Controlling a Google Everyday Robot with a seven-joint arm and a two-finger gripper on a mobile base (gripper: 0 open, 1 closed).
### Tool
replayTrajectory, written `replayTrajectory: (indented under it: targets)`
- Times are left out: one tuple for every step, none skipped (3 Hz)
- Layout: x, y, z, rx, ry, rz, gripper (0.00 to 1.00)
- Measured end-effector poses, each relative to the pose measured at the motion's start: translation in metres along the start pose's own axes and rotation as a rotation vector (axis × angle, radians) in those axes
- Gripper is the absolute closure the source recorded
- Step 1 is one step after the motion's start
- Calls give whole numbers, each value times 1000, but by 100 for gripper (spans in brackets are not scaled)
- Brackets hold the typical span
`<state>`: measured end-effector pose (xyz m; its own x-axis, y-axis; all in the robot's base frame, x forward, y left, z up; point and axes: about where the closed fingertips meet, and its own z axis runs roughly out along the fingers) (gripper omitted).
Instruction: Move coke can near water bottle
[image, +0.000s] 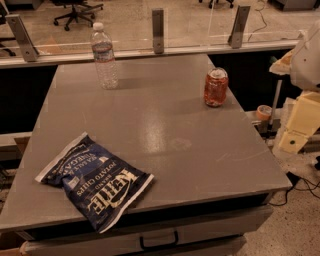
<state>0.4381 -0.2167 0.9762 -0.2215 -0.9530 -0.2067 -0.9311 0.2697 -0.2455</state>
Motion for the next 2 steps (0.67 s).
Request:
replayTrajectory:
  targets:
    - [0,0,0,0,0,0,0]
    - [3,-14,9,7,-31,12,0]
